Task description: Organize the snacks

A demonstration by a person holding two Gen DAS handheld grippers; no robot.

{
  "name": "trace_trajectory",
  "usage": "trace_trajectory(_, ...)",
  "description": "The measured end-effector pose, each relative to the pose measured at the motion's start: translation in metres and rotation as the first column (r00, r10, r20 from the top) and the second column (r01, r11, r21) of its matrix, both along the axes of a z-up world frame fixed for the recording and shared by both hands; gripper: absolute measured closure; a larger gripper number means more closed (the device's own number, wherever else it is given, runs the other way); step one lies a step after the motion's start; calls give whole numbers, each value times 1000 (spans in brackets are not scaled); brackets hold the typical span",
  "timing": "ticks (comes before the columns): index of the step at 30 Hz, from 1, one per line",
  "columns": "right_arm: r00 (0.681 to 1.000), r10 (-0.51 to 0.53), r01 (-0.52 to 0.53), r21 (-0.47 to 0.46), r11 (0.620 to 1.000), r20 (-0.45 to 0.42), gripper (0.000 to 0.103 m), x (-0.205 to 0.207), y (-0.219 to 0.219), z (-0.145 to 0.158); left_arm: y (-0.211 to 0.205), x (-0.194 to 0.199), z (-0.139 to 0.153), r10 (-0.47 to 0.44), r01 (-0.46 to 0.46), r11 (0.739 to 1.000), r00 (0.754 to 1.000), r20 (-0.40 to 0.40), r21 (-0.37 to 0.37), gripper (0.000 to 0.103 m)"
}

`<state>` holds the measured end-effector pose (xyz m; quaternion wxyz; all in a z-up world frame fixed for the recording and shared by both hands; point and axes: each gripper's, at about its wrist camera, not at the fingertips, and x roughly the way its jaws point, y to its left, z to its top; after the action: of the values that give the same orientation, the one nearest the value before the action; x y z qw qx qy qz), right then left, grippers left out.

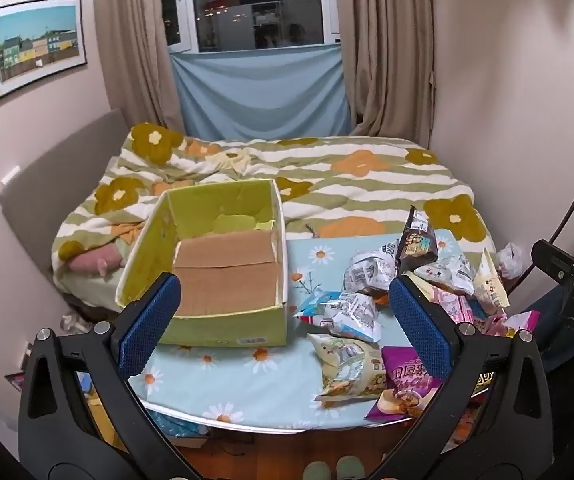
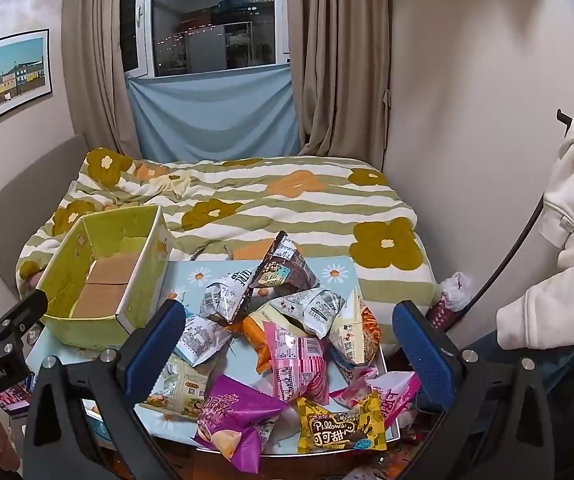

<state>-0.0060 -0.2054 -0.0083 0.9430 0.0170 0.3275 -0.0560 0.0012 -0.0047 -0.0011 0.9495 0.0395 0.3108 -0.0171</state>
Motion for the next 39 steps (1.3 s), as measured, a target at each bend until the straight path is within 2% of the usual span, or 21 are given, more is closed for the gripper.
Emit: trace_trajectory(39,1000,-4,4,4,1000,8,0,1,4,5,3,-2,-1,6,-6,1000,1000,3,3,0)
